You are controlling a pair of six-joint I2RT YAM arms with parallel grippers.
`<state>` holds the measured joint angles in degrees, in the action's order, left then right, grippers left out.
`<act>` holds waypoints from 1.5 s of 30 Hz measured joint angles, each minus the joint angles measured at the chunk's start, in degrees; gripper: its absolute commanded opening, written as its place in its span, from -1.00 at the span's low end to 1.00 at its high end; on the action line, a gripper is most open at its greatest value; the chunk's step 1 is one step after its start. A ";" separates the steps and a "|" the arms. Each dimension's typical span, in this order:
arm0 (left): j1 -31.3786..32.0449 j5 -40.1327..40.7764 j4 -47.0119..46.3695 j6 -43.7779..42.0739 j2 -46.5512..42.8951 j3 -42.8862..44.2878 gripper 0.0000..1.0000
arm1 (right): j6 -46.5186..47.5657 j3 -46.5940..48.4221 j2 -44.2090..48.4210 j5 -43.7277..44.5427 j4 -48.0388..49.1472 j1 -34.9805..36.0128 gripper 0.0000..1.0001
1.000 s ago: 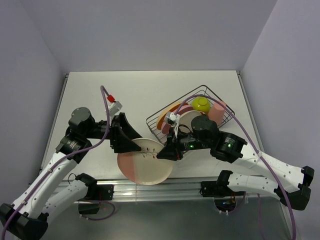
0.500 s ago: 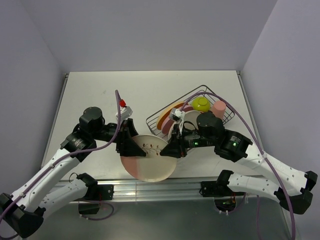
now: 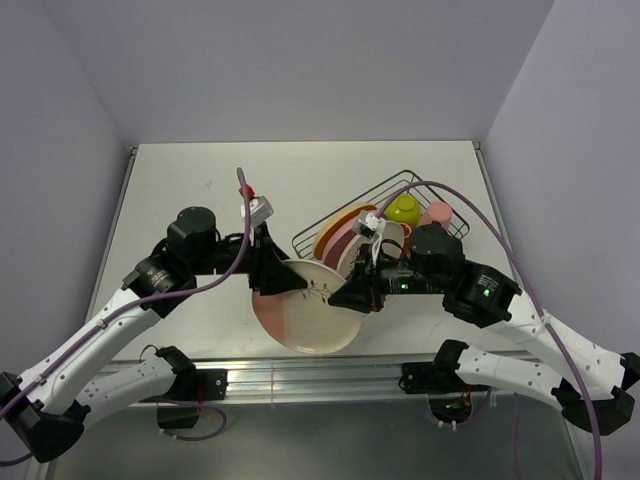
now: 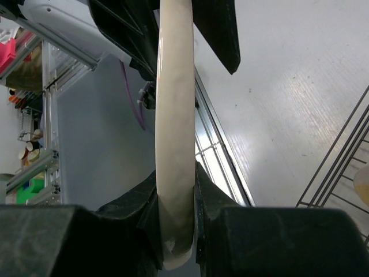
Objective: Load the mixed dishes into the dish rack
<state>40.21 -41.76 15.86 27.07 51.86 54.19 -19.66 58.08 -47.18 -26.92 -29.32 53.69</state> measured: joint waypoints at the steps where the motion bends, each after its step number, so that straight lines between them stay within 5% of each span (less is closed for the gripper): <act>1: 0.00 0.02 0.04 -0.31 0.42 0.31 -0.50 | -0.02 0.20 0.15 0.11 0.00 -0.02 -1.00; 2: 0.00 -0.24 0.07 -0.48 0.85 0.44 -0.09 | -0.02 0.22 0.35 0.17 -0.04 -0.07 -1.00; 7: -0.07 -0.87 0.63 -1.11 0.66 0.42 0.66 | 0.50 0.22 1.53 0.13 -1.53 -0.11 -1.00; 27: -0.15 -12.39 -0.35 -1.90 -1.01 1.03 0.68 | 1.31 0.22 4.46 -2.49 -2.43 -0.09 -1.00; 40: 1.75 -10.49 0.07 -2.47 0.11 -0.96 0.18 | 0.72 2.99 1.20 -2.56 -1.03 -0.50 -1.00; 42: 2.05 -9.27 -0.22 -2.29 0.11 -0.96 -0.10 | 0.35 3.34 1.03 -2.69 -0.61 -0.61 -1.00; 45: 2.49 -8.74 -1.51 -2.23 0.02 -1.22 -0.90 | -0.26 3.52 0.44 -2.49 -0.44 -0.96 -1.00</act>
<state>42.70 -50.50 14.35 24.84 51.88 52.97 -19.92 61.60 -46.74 -29.41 -29.76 52.73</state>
